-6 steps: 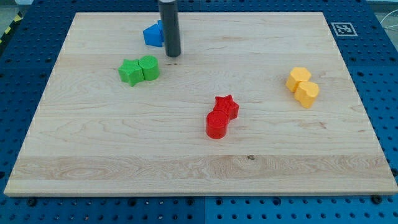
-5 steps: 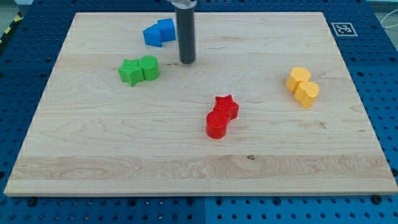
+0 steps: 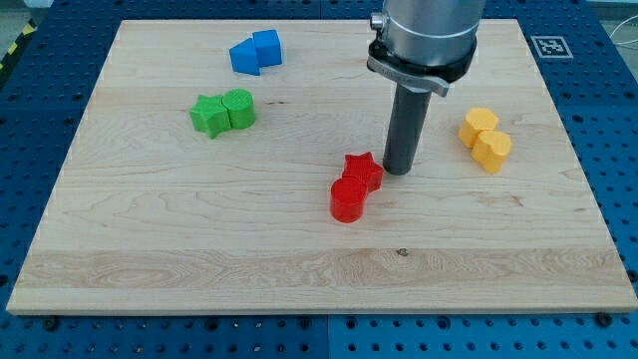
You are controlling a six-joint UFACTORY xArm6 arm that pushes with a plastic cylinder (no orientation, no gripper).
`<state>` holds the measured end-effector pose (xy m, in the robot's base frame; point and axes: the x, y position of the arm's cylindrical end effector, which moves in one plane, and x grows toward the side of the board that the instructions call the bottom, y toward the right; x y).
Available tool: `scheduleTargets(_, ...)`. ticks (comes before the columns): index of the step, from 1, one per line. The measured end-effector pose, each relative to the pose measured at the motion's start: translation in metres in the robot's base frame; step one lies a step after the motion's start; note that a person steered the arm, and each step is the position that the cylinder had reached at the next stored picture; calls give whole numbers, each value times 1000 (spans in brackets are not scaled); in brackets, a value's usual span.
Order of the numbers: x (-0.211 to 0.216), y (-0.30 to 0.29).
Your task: Move red star to the center
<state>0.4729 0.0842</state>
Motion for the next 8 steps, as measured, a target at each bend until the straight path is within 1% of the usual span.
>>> scheduleTargets(1,22,0)
scheduleTargets(2,31,-1)
scheduleTargets(3,30,-28)
scheduleTargets(4,19,-66)
scheduleTargets(5,-4,-91)
scheduleTargets(6,-27,-95)
scheduleTargets(8,-38,-95)
